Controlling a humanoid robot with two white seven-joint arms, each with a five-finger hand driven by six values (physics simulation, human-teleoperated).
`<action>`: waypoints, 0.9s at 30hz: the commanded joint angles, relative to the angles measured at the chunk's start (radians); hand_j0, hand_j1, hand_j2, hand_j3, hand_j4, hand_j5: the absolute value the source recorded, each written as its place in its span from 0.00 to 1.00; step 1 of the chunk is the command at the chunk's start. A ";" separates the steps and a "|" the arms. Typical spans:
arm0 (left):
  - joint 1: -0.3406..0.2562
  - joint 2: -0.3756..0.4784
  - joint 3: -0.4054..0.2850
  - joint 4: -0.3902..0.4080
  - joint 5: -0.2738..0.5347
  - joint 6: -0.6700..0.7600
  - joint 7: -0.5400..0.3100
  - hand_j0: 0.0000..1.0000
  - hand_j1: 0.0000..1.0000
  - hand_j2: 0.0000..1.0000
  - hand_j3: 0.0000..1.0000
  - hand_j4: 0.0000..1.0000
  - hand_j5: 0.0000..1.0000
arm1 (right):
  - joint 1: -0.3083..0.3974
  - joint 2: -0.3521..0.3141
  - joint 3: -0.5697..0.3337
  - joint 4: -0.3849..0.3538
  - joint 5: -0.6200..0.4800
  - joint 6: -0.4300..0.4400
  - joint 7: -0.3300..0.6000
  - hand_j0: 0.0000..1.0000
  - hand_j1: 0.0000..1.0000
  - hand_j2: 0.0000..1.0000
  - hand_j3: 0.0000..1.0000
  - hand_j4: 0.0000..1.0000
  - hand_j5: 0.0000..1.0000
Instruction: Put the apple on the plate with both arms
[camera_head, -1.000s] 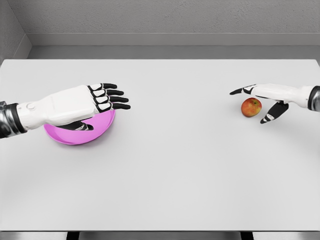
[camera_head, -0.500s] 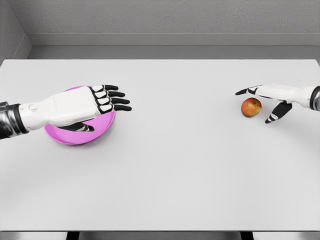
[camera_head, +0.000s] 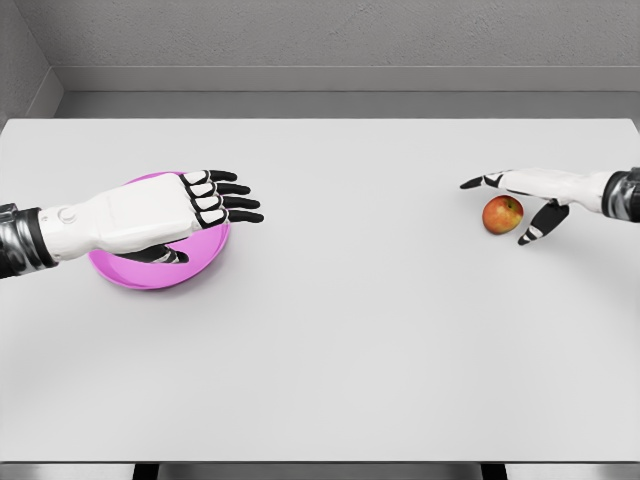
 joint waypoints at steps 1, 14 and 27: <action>0.000 0.001 0.001 0.000 0.007 0.001 0.002 1.00 1.00 1.00 1.00 1.00 1.00 | 0.000 0.004 -0.002 0.009 0.005 0.002 0.000 1.00 1.00 1.00 1.00 1.00 1.00; 0.000 0.001 0.001 0.000 0.007 0.001 0.000 1.00 1.00 1.00 1.00 1.00 1.00 | -0.006 0.004 -0.006 0.015 -0.010 -0.017 0.000 0.52 0.52 0.52 0.52 0.52 0.52; 0.000 0.001 0.001 0.000 0.007 0.001 0.000 1.00 1.00 1.00 1.00 1.00 1.00 | -0.008 0.029 -0.002 -0.051 -0.101 -0.094 0.000 0.51 0.51 0.51 0.51 0.51 0.51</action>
